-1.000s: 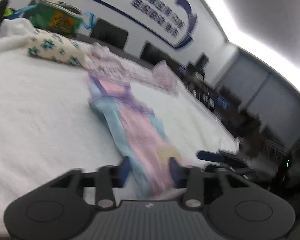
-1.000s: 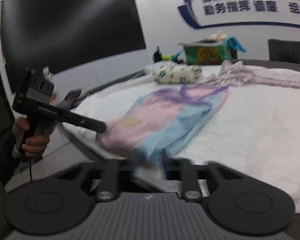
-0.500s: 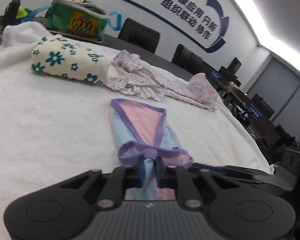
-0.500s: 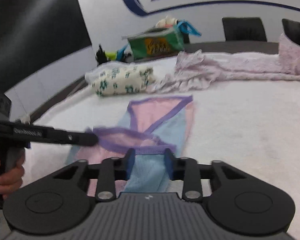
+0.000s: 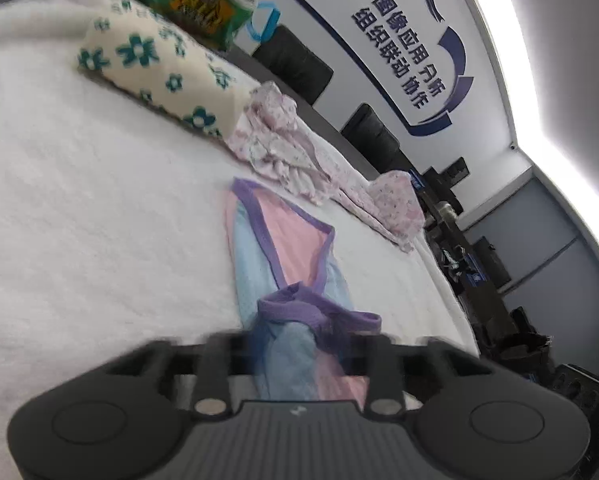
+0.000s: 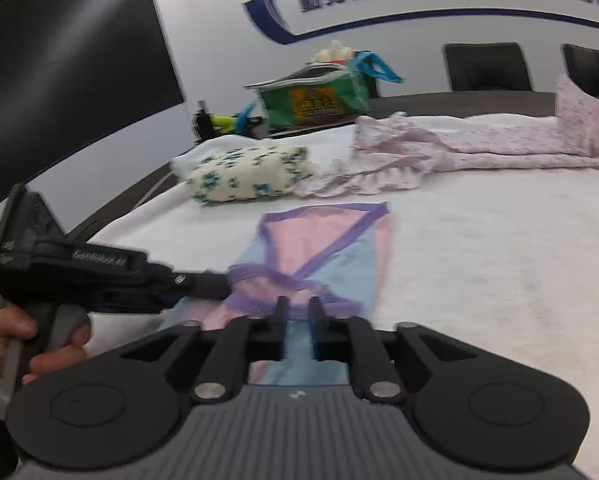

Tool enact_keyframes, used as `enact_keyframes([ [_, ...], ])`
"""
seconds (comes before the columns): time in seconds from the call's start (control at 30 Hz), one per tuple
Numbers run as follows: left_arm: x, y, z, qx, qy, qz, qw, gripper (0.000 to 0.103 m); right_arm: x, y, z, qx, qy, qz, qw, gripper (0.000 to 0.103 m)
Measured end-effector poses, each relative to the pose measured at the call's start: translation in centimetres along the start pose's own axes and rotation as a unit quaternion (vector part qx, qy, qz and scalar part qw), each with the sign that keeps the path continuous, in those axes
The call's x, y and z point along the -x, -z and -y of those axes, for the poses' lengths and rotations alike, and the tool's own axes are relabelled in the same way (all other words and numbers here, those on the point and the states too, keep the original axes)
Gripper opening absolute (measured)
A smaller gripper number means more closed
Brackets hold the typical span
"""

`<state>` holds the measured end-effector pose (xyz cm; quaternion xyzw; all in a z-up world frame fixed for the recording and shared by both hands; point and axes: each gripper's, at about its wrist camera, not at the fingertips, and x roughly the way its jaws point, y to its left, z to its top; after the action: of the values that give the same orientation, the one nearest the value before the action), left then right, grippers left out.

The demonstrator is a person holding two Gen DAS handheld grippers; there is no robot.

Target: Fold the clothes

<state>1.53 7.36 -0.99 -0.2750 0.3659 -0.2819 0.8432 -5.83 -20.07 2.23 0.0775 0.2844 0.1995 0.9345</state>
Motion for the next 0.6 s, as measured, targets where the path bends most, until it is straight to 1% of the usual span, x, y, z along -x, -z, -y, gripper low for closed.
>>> enact_keyframes([
  [0.03,0.6,0.0,0.4,-0.013,-0.006,0.007,0.9999,0.063,0.0,0.1,-0.5,0.011,-0.002,0.000,1.000,0.037],
  [0.17,3.6,0.7,1.9,-0.070,-0.026,0.023,0.9969,0.063,0.3,0.3,-1.8,0.041,-0.009,0.007,0.999,0.038],
  [0.23,5.6,2.0,2.8,-0.119,-0.031,0.025,0.9921,0.063,1.5,0.5,-2.2,0.058,-0.022,0.020,0.998,0.038],
  [0.3,7.4,3.4,3.3,-0.159,-0.028,0.013,0.9868,0.064,3.0,1.0,-2.5,0.084,-0.034,0.034,0.995,0.038],
  [0.37,8.8,5.0,3.6,-0.186,-0.009,-0.004,0.9826,0.064,4.9,1.9,-2.7,0.126,-0.042,0.047,0.990,0.041],
  [0.43,10.1,6.7,3.5,-0.202,0.023,-0.012,0.9790,0.064,6.8,3.2,-2.5,0.161,-0.055,0.060,0.984,0.047],
  [0.47,10.6,7.5,3.4,-0.206,0.039,-0.012,0.9776,0.065,7.6,3.8,-2.3,0.167,-0.060,0.058,0.982,0.050],
  [0.53,11.5,9.0,3.1,-0.213,0.068,-0.002,0.9746,0.067,8.9,4.9,-1.7,0.170,-0.064,0.049,0.982,0.051],
  [0.57,11.6,9.5,3.1,-0.215,0.071,0.002,0.9741,0.071,9.4,5.4,-1.3,0.168,-0.065,0.042,0.983,0.051],
  [0.6,11.5,10.0,3.1,-0.216,0.071,0.005,0.9739,0.072,9.8,6.0,-1.1,0.165,-0.063,0.036,0.984,0.051],
])
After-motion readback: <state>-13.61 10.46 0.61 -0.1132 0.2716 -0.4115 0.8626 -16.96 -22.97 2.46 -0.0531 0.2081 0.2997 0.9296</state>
